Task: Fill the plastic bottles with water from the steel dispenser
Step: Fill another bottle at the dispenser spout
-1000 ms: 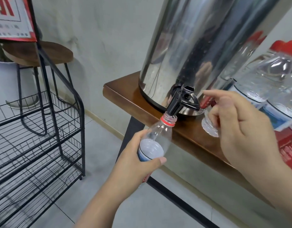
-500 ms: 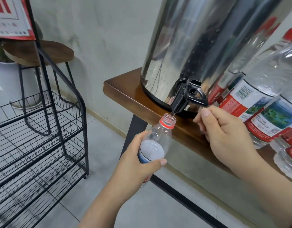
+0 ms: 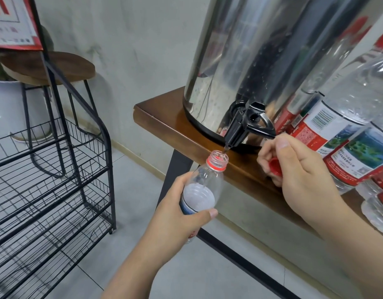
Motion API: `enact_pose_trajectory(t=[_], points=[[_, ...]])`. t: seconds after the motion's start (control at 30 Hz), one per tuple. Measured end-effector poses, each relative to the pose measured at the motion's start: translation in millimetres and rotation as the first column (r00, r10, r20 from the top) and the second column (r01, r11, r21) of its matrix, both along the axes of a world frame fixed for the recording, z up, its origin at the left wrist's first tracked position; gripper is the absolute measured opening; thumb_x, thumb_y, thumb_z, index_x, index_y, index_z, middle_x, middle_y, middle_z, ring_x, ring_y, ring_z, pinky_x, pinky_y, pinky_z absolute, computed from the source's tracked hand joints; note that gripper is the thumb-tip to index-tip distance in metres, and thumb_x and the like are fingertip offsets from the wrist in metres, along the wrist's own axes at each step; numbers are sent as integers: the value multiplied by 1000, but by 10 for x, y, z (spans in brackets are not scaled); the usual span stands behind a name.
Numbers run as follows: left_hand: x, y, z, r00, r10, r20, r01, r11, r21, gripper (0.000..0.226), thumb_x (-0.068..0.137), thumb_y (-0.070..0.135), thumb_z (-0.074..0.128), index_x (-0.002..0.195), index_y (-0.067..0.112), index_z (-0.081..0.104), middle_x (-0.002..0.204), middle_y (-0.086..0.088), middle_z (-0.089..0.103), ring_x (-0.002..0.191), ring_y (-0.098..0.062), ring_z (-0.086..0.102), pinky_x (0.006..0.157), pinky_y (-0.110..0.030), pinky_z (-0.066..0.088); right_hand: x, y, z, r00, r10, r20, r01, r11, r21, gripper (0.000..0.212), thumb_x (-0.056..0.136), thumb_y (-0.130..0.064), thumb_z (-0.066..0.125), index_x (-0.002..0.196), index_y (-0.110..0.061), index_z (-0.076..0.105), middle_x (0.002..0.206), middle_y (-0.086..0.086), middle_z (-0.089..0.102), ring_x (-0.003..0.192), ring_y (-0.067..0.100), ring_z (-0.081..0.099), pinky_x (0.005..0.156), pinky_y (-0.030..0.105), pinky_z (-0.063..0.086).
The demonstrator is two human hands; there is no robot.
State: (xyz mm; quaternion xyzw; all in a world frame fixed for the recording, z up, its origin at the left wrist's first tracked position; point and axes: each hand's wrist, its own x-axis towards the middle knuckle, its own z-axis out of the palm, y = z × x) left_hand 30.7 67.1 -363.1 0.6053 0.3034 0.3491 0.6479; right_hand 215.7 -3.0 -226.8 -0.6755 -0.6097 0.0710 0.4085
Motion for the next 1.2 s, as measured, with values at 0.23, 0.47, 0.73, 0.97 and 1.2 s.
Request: enact_pose_trajectory(t=[0.23,0.47,0.73,0.97,1.2], points=[[-6,0,8,1000,6,0,-6,1000,2,71,80,24,86,127,61,48,119,23,63,112,-4,63,76,-12,54,7,33,3,976,-18,-218,9,999,-39,29,108,-16,39,98,-24,65,78,1,56,62,17,42,55,40,34],[-14,2,14,1000,9,-9,-9,1000,12,70,78,26,86,126,61,48,118,24,63,111,-3,63,75,-12,54,-34,-29,55,981,-68,-180,57,996,-67,39,81,-61,65,81,-23,74,61,10,56,57,16,50,59,35,43],[-14,4,22,1000,4,-23,-3,1000,16,70,77,27,86,125,62,48,118,25,63,112,-4,63,75,-12,55,-95,-33,87,985,-123,-125,118,992,-43,60,87,-63,40,66,-11,61,57,13,50,52,21,44,52,23,39],[-24,-4,34,1000,1,-28,0,1000,9,70,78,27,86,126,61,49,119,24,63,111,-4,64,72,-11,54,21,45,95,996,-57,-63,48,990,-134,46,85,-73,53,87,-31,71,66,0,59,56,7,49,62,35,39],[-10,1,1,1000,5,-27,-5,1000,8,70,78,24,87,126,59,50,116,21,65,108,-3,65,71,-12,54,67,22,78,1000,-20,-1,20,992,-127,39,83,-71,57,86,-34,69,69,-3,64,58,7,54,62,31,45]])
